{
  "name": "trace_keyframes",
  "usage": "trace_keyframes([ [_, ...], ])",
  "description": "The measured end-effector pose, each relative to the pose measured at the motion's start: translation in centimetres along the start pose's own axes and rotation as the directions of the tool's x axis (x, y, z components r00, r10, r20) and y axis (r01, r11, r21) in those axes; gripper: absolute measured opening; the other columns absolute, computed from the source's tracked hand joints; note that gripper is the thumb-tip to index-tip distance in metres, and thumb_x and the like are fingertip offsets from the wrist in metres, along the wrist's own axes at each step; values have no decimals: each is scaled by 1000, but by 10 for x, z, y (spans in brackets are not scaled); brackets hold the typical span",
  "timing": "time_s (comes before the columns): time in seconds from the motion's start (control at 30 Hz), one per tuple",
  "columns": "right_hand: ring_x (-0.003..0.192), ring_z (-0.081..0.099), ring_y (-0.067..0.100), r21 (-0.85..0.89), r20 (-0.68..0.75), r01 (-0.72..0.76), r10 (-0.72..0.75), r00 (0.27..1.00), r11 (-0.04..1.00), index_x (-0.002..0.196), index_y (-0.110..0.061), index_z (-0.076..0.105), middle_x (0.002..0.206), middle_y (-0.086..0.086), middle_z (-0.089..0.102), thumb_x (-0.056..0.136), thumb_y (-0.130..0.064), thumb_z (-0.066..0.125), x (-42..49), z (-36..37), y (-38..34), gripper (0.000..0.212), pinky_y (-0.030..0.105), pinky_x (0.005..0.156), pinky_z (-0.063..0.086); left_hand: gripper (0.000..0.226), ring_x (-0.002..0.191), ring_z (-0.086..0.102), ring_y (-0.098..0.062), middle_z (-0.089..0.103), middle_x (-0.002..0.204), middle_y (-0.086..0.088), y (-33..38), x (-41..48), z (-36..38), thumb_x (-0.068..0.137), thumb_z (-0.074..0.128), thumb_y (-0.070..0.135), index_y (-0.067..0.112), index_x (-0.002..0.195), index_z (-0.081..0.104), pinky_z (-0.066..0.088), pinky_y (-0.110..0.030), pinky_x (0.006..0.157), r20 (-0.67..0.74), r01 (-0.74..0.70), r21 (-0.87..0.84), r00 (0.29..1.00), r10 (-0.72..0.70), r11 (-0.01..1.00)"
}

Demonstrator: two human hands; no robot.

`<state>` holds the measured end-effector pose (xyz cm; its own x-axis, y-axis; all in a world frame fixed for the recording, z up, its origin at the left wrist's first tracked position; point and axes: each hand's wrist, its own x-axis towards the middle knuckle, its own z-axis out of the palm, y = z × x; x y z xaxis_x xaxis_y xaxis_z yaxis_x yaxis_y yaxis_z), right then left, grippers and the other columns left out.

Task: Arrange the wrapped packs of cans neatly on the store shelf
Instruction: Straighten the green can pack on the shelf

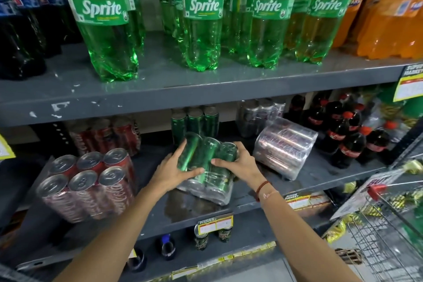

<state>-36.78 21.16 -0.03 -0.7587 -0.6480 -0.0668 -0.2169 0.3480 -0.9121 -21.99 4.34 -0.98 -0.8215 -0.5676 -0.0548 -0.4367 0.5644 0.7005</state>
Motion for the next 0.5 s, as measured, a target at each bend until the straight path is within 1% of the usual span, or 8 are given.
trace_keyframes([
  [0.07,101,59,11,-68,-3,115,-116,993,991,123,-27,45,108,-8,63,55,-57,82,-8,2,-2,83,21,79,47,114,135,36,-29,31,151,-9,-7,-17,10,47,59,85,59,138,-3,36,-44,105,-126,-50,-36,991,45,998],
  [0.1,106,56,12,-89,-6,181,-182,983,979,125,-29,44,114,-7,61,56,-56,82,-10,3,-1,84,25,84,46,115,133,39,-29,31,150,-8,-9,-25,17,49,60,83,58,139,-6,38,-45,103,-189,-72,-56,980,60,996],
  [0.17,123,49,15,-105,7,303,-304,953,947,123,-35,44,127,-6,57,59,-50,83,-12,5,1,76,33,100,42,117,129,43,-31,29,149,-11,-10,-39,34,52,60,80,53,141,-12,43,-47,96,-302,-95,-49,950,76,994],
  [0.23,141,30,15,-114,28,390,-389,921,914,118,-44,43,138,-9,50,62,-44,83,-12,5,6,68,35,113,30,116,130,41,-36,26,149,-17,-8,-47,49,57,58,78,50,140,-18,45,-50,94,-373,-94,-19,924,80,995],
  [0.3,145,14,7,-127,47,446,-444,895,886,116,-52,38,140,-14,45,65,-42,82,-10,5,13,67,27,114,21,114,133,37,-39,22,148,-23,-6,-49,60,61,57,75,50,138,-23,45,-54,96,-401,-96,-20,912,80,995],
  [0.33,145,12,5,-143,54,456,-453,890,878,116,-52,38,143,-11,44,66,-43,81,-10,5,17,67,26,113,21,114,133,36,-40,21,148,-25,-5,-49,63,62,57,73,50,138,-25,45,-55,96,-411,-101,-20,908,84,995],
  [0.4,142,14,2,-194,46,451,-451,891,871,121,-46,40,153,-1,32,68,-47,78,-10,8,25,66,29,112,26,113,135,33,-42,18,148,-29,-4,-49,69,65,57,68,47,137,-27,43,-55,99,-434,-124,6,893,115,992],
  [0.5,135,23,4,-250,1,459,-474,881,852,132,-30,43,158,-3,11,71,-44,77,-13,13,40,72,25,103,34,114,137,27,-47,12,148,-37,-3,-49,79,71,58,61,42,135,-35,39,-54,104,-442,-137,55,885,147,989],
])
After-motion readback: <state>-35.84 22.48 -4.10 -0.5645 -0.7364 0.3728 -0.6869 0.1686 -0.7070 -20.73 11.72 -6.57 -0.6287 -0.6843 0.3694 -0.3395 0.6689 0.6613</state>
